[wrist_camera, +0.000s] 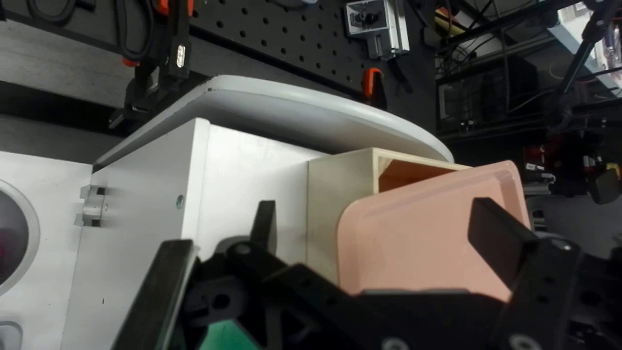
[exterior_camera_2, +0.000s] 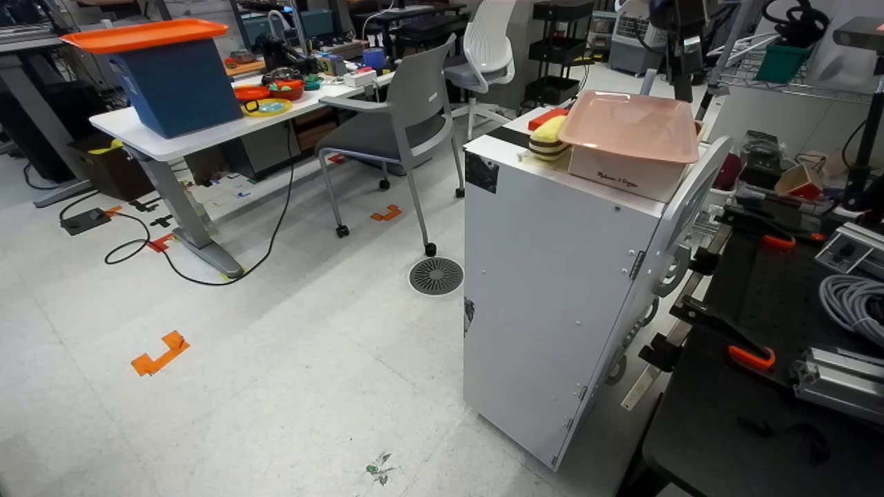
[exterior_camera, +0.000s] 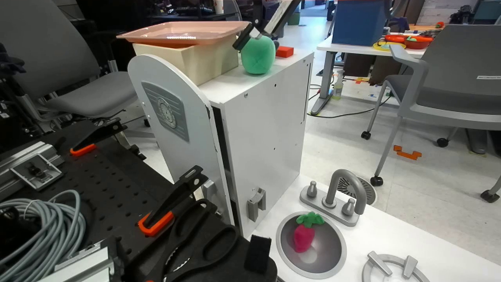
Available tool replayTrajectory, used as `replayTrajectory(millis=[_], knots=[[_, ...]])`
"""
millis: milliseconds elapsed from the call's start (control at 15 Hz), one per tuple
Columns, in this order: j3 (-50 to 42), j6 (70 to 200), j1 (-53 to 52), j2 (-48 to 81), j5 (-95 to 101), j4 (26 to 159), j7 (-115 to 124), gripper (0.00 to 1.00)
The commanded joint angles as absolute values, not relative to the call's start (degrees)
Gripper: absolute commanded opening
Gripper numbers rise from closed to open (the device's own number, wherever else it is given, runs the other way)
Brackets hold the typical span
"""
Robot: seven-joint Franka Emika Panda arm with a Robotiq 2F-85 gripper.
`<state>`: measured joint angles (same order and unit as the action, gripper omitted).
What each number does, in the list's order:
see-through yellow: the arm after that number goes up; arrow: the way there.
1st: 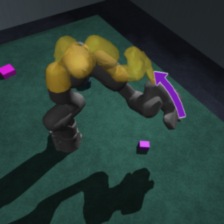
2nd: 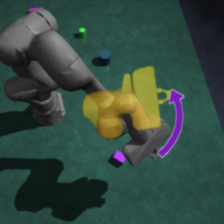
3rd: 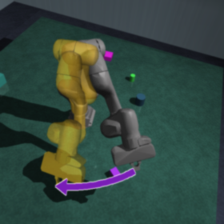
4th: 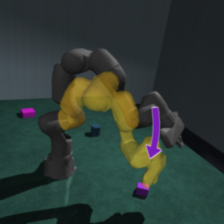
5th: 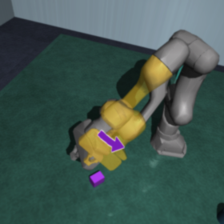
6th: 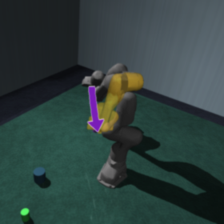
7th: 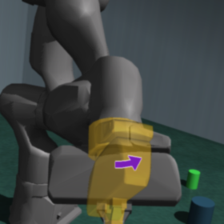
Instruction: Pick up the peach tray from the top of the white box and place it down on the box
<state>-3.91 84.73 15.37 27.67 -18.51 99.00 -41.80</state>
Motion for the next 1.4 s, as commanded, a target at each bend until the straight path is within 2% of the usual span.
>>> replayTrajectory(millis=[0, 67, 200, 800, 867, 1333], knots=[[-3.7, 84.8, 15.7, 28.5, -17.5, 97.3, -41.8, 1.0], [-3.7, 85.0, 15.7, 28.5, -17.4, 97.3, -41.7, 1.0], [-3.7, 85.2, 15.7, 28.6, -17.4, 97.2, -41.6, 0.74], [-3.7, 85.8, 15.8, 29.0, -17.4, 96.8, -41.3, 0.05], [-3.8, 85.9, 15.8, 29.0, -17.4, 96.8, -41.3, 0.0], [-3.9, 86.1, 16.0, 29.4, -17.5, 96.4, -41.2, 0.0]])
